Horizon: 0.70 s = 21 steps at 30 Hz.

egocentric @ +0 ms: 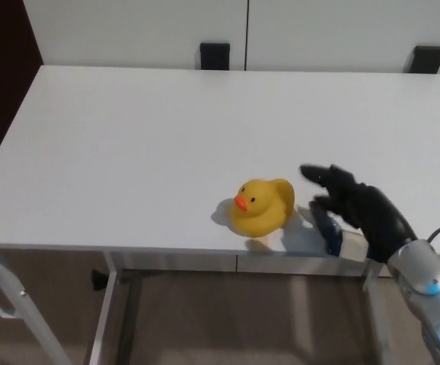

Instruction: The robot uses its right hand to push the yellow duck toy to the center of the white desk.

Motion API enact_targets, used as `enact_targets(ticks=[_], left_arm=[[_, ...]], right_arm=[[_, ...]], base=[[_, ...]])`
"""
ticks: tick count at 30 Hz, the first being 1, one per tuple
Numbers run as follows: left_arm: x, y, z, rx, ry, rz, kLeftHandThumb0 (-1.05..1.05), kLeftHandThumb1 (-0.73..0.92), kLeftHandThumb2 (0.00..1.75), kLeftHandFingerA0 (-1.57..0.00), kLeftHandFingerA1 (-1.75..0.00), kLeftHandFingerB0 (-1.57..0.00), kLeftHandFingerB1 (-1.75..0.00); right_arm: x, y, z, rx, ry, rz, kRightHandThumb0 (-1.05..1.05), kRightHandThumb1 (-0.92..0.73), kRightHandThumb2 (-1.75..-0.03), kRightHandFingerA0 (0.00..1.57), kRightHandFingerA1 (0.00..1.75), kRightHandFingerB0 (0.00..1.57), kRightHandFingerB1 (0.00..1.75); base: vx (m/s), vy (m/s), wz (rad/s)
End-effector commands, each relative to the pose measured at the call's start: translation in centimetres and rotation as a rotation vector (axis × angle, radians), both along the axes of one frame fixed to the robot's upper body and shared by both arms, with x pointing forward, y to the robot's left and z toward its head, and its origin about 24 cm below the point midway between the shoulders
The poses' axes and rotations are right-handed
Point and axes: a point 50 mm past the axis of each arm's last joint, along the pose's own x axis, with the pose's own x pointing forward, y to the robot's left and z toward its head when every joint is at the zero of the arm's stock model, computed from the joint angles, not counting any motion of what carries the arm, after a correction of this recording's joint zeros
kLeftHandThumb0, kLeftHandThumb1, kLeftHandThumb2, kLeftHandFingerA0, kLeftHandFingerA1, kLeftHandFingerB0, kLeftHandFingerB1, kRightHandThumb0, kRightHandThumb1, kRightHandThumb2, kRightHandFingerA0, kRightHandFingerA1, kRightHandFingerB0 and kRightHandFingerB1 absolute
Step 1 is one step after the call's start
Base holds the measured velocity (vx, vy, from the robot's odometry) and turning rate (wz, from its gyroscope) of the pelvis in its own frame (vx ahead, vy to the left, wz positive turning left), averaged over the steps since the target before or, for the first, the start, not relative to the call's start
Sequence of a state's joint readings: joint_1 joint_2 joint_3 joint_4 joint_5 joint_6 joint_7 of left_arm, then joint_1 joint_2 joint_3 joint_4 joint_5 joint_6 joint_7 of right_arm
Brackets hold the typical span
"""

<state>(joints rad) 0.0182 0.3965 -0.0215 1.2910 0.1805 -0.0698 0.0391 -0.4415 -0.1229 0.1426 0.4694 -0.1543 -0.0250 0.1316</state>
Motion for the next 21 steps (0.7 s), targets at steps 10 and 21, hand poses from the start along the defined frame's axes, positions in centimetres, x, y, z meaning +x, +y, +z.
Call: enact_targets(ticks=[10,21], left_arm=[[0.1,0.4,0.4,0.003,-0.033,-0.011,-0.11,0.57,0.87,-0.91,-0.86,-0.88,-0.89],[0.1,0.9,0.7,0.012,-0.037,0.016,-0.13,0.57,0.89,-0.89,-0.86,-0.91,-0.9]], right_arm=[[-5.9,-2.7,6.0,0.103,-0.324,0.085,-1.02,-0.72,-1.03,0.0,0.0,0.0,0.06],[-14.6,-17.2,10.1,-0.043,-0.403,-0.273,-0.94,-0.77,-1.16,0.02,0.12,0.0,0.11]], base=[[0.0,0.0,0.0],[0.0,0.0,0.0]])
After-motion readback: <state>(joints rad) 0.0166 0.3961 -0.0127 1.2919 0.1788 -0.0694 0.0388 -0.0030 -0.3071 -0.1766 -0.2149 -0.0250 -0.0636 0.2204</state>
